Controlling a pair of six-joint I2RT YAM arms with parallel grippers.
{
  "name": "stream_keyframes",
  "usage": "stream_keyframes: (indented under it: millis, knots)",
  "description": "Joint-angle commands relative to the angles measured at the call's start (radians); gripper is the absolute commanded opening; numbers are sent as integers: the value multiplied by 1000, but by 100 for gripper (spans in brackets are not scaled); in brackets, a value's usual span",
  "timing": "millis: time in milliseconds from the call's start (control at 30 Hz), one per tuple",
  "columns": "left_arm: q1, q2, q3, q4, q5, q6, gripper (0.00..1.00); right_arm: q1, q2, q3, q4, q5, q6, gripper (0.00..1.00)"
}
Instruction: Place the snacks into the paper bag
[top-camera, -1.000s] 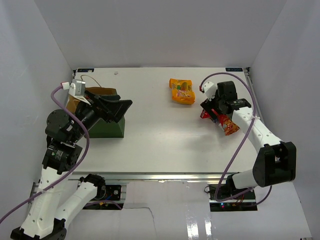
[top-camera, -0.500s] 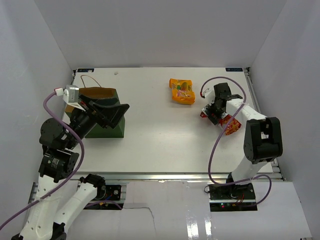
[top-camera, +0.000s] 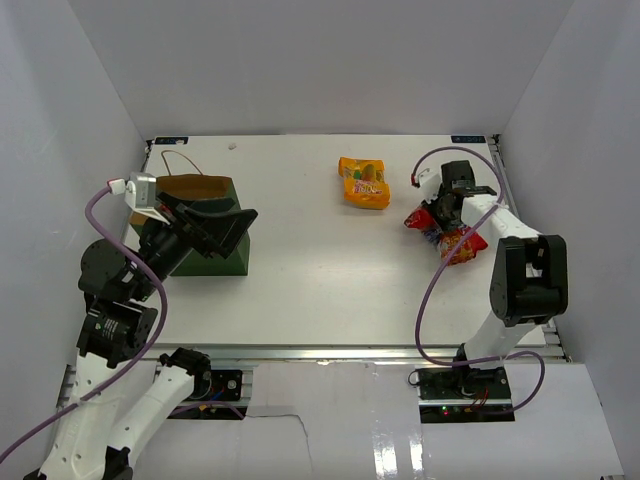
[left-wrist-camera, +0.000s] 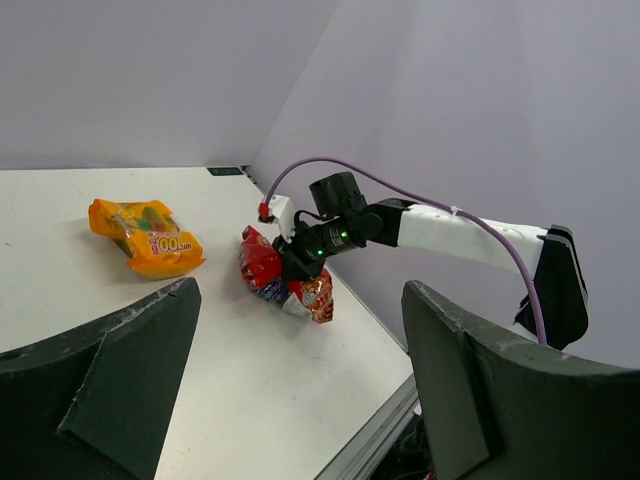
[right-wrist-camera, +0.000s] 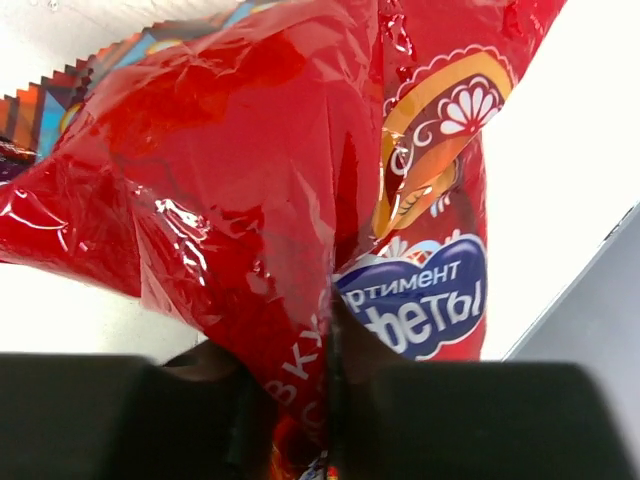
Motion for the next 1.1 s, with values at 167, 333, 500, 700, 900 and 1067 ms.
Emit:
stream_keyframes:
  millis: [167, 333, 500, 700, 900, 1067]
  knots:
    - [4, 20, 27, 2, 9, 0, 92, -100, -81, 22, -103, -511, -32, 8]
    - [4, 14, 30, -2, 9, 0, 92, -160, -110, 81, -236, -989, -173, 8]
    - [4, 17, 43, -6, 11, 0, 92, -149, -86, 157, -316, -1269, -220, 8]
    - [4, 21, 37, -12, 15, -7, 92, -71, -66, 237, -298, -1429, -162, 8]
    - [4, 60, 23, -15, 19, -45, 93, 44, -130, 259, -18, -1484, 101, 8]
    - [4, 195, 27, -14, 45, -203, 98, 98, -201, 146, 514, -1478, 516, 8]
